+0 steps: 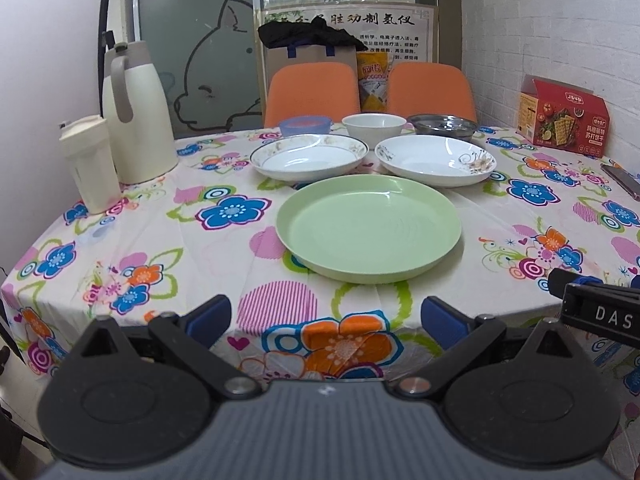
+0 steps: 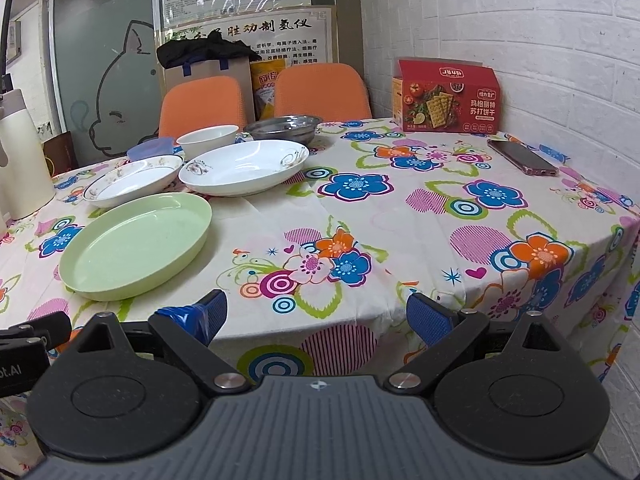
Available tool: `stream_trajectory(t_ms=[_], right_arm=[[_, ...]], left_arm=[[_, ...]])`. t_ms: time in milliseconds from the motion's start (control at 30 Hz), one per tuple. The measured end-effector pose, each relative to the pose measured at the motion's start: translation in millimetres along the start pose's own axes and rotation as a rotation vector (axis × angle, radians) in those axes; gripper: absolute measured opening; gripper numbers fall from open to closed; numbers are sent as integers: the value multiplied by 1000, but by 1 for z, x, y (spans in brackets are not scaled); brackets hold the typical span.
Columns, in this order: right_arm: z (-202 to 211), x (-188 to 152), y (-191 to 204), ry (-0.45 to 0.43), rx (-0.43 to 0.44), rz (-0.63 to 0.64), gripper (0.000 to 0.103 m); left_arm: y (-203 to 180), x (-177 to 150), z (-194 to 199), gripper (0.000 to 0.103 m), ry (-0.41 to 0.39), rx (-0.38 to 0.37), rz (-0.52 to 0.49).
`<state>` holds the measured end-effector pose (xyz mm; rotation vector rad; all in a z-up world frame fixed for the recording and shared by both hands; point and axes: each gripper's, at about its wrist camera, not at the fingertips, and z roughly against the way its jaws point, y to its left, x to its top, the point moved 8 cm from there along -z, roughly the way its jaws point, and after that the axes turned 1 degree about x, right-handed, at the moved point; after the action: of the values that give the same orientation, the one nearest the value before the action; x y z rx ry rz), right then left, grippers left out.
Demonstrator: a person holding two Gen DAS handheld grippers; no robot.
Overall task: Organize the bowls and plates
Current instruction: 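Move the left tool toward the rim of the light green plate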
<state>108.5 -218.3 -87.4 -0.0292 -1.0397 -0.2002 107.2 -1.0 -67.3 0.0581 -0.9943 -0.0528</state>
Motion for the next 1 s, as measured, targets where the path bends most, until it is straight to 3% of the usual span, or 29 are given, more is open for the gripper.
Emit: stream_trajectory(t_ms=[233, 433, 533, 700, 867, 1000], right_arm=[[-19, 10, 7, 28, 31, -21, 84], [-39, 35, 16, 30, 13, 16, 84], [-53, 45, 24, 48, 43, 17, 84], [-78, 60, 46, 73, 150, 50, 84], [-108, 58, 64, 140, 189, 105, 84], [-122, 54, 74, 184, 219, 107, 84]], left_arm=[[0, 4, -22, 101, 44, 5, -17], [9, 24, -39, 101, 44, 39, -24], [16, 34, -52, 101, 68, 30, -17], [38, 48, -76, 101, 127, -62, 21], [65, 55, -110, 101, 205, -195, 121], [69, 59, -129, 101, 239, -216, 151]])
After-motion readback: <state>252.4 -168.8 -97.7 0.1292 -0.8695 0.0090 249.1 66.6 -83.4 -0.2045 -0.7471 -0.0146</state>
